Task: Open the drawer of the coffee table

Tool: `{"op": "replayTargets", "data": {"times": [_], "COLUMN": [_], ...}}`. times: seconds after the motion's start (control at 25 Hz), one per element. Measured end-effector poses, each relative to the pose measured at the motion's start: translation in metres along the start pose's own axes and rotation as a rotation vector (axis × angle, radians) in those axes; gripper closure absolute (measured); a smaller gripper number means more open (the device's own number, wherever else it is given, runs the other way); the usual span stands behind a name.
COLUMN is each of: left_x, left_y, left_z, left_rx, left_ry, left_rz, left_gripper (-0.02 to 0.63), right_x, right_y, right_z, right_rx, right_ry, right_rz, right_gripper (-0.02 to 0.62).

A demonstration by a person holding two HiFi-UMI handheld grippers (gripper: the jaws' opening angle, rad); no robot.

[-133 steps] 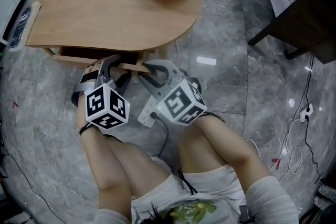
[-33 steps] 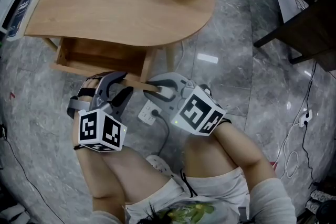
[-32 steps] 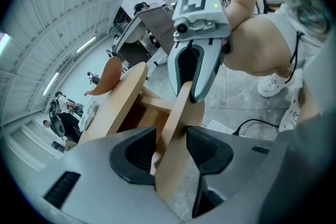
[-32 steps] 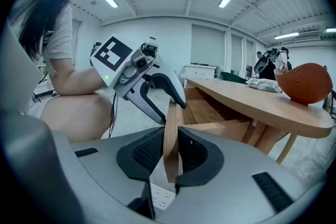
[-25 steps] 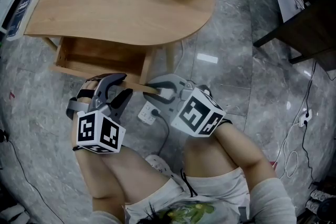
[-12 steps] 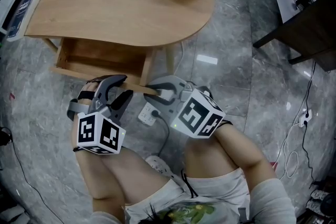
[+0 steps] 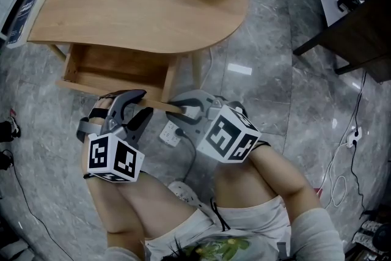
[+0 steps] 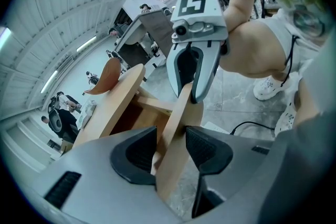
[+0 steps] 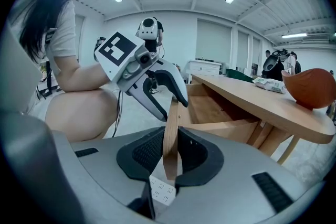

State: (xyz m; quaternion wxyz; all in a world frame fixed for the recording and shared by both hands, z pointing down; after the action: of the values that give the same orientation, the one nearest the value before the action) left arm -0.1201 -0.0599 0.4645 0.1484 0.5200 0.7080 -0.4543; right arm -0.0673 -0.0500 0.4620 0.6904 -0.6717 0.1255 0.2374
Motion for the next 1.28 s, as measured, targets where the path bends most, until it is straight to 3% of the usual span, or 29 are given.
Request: {"op": "replayTargets", "data": {"times": [0.64,1.28], "left_x": [0.01,0.015], "left_y": [-0.004,-0.003], "left_z": [-0.016,-0.02], "left_rx": [0.007,0.022], "left_ry": [-0.033,-0.06], "left_rz": [0.001,-0.012], "left_gripper": [0.434,0.44], "right_x": [-0.003,-0.001], "right_y": [-0.002,-0.002], "right_z": [0.02,0.027], "right_rx": [0.069,0.061], "right_ry": [0.032,0.064], "right_rz": [0.067,0.074], "right_gripper": [0.515,0.515]}}
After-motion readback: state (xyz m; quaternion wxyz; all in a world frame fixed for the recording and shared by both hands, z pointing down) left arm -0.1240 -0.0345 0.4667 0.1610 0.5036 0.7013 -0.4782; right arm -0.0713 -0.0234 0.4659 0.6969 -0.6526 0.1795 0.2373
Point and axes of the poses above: the fingertips, and each gripper's own axes: x backward along the fingers, z to its left, y out of its top, the point moved 2 cm from there along x, backward along the fingers, and after that the axes turned 2 degrees about y, right-handed, at the moved point
